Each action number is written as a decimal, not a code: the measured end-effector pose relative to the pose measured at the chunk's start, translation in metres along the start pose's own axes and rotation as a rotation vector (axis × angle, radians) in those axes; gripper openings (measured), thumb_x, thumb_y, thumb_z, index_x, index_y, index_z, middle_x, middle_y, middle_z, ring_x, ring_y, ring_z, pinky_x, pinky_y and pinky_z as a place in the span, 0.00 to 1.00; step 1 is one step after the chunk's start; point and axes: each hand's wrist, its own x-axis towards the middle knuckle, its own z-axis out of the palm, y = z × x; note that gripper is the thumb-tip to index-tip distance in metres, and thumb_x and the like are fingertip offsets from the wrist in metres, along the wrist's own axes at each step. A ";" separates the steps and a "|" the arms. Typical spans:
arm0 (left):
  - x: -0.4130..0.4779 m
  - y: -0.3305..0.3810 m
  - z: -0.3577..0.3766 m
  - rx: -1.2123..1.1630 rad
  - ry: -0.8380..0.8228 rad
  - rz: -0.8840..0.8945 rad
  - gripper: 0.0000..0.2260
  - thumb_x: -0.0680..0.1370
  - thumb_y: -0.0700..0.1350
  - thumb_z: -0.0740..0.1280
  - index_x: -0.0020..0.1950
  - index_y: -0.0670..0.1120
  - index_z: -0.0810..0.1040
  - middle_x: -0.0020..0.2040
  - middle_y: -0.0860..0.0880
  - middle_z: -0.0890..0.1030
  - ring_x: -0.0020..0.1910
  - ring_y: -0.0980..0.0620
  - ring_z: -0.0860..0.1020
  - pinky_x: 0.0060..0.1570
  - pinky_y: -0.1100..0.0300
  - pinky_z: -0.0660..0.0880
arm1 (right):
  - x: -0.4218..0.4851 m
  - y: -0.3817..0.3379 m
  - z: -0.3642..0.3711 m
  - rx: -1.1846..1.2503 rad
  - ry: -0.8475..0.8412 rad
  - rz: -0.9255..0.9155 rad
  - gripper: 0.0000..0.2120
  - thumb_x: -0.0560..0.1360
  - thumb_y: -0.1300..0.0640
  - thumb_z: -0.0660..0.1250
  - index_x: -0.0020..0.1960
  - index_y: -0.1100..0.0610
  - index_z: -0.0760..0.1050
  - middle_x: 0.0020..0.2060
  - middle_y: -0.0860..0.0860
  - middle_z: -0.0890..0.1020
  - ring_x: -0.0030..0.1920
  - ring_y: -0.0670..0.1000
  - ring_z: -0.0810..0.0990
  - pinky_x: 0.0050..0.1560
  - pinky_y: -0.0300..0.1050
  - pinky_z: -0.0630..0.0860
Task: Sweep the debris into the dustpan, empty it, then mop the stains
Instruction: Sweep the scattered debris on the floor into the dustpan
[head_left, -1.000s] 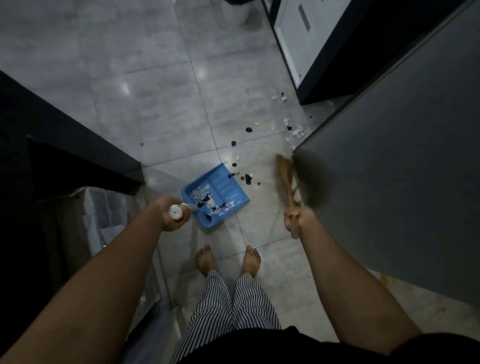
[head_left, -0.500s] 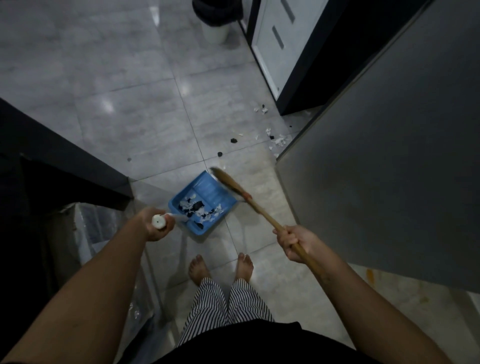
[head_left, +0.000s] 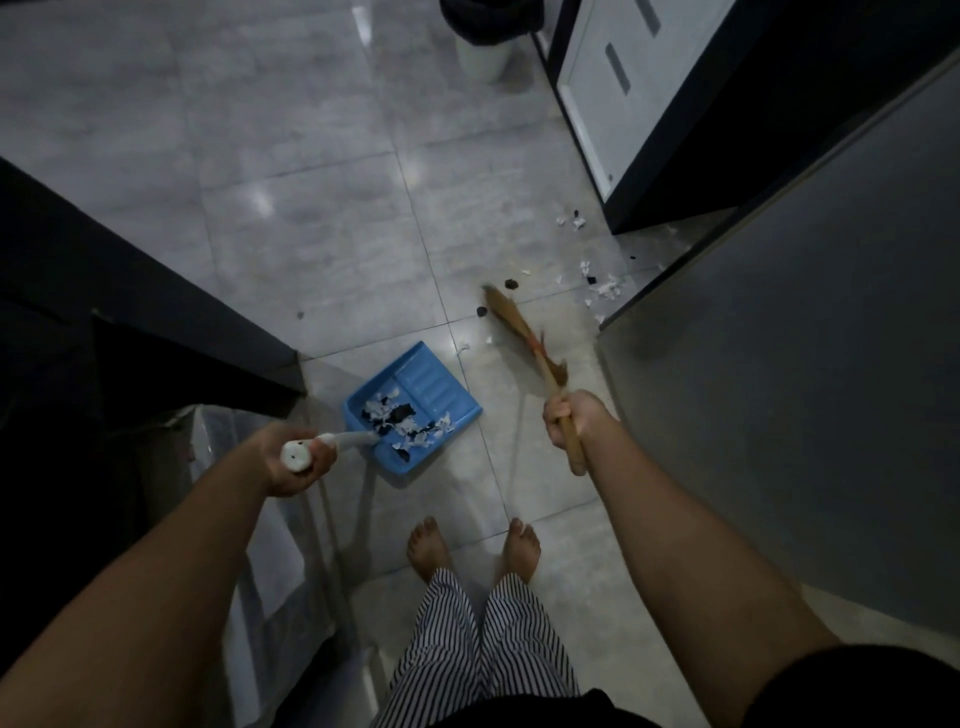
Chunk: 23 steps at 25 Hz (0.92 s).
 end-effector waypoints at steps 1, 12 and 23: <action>0.003 0.005 0.000 0.003 0.009 -0.001 0.14 0.82 0.43 0.53 0.46 0.32 0.68 0.26 0.40 0.72 0.13 0.53 0.70 0.14 0.68 0.69 | 0.005 0.006 0.006 -0.058 0.004 0.019 0.15 0.84 0.57 0.46 0.39 0.57 0.61 0.29 0.48 0.64 0.10 0.44 0.61 0.10 0.31 0.57; 0.001 0.026 0.022 0.040 0.015 0.083 0.08 0.81 0.38 0.54 0.46 0.35 0.67 0.37 0.43 0.67 0.14 0.49 0.71 0.15 0.66 0.70 | -0.078 0.030 -0.048 -0.258 -0.012 0.178 0.17 0.85 0.57 0.48 0.38 0.58 0.62 0.17 0.51 0.65 0.11 0.46 0.62 0.12 0.27 0.57; 0.000 0.109 0.137 0.165 -0.031 0.029 0.11 0.82 0.43 0.54 0.55 0.35 0.66 0.37 0.44 0.68 0.14 0.50 0.71 0.17 0.67 0.72 | -0.031 -0.107 0.019 0.398 -0.077 -0.056 0.18 0.85 0.58 0.43 0.37 0.55 0.58 0.14 0.51 0.64 0.10 0.46 0.63 0.11 0.32 0.59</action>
